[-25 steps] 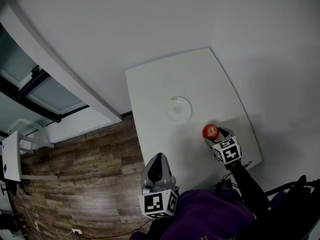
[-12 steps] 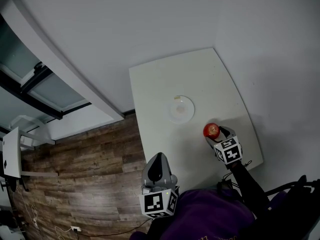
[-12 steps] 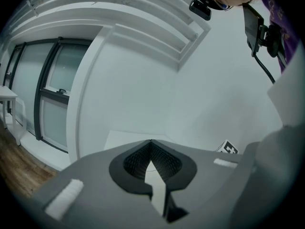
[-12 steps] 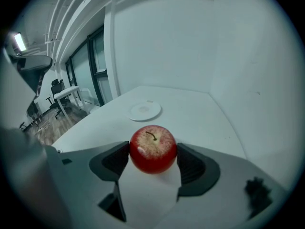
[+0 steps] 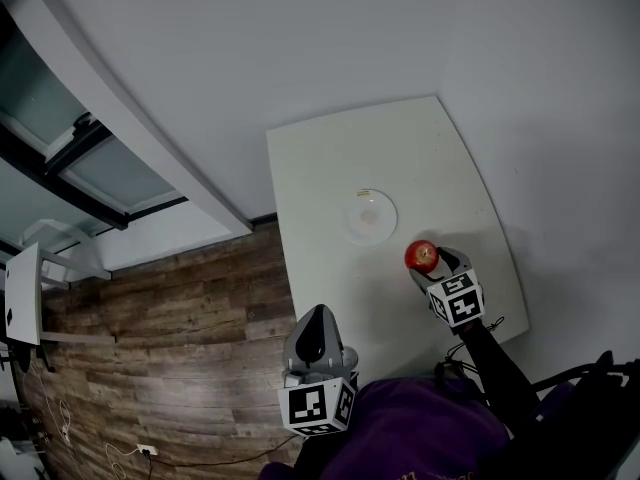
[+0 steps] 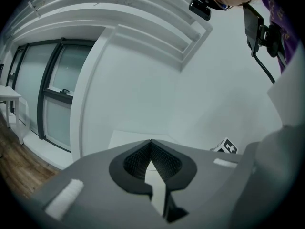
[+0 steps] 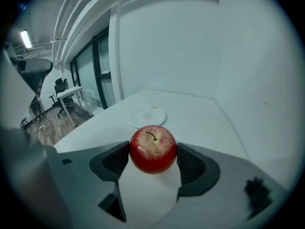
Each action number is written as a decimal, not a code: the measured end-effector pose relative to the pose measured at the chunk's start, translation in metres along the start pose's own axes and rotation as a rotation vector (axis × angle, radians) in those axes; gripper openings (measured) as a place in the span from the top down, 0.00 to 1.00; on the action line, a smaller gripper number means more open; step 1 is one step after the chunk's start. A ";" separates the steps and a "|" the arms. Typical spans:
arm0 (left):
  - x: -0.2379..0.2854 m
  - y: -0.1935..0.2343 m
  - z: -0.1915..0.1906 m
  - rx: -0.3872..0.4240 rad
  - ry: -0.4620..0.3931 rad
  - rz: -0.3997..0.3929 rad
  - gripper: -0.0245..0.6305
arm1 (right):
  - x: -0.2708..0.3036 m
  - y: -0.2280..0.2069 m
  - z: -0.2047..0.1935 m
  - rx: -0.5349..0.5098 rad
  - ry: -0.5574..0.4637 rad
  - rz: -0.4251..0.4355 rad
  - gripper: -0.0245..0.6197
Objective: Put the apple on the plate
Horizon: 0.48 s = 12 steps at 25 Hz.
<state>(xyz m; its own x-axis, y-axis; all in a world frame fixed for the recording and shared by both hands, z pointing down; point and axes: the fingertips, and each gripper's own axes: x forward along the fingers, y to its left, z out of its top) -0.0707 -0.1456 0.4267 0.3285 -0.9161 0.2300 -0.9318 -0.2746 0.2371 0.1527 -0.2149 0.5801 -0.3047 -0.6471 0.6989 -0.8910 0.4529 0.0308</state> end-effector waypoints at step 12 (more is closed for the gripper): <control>-0.006 0.015 -0.001 -0.009 -0.005 0.035 0.95 | 0.012 0.013 0.022 -0.056 -0.022 0.030 0.45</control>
<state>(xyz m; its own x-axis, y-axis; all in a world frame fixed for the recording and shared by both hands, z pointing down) -0.0865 -0.1437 0.4294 0.2946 -0.9265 0.2342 -0.9414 -0.2392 0.2376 0.1297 -0.2303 0.5728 -0.3390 -0.6459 0.6841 -0.8614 0.5054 0.0503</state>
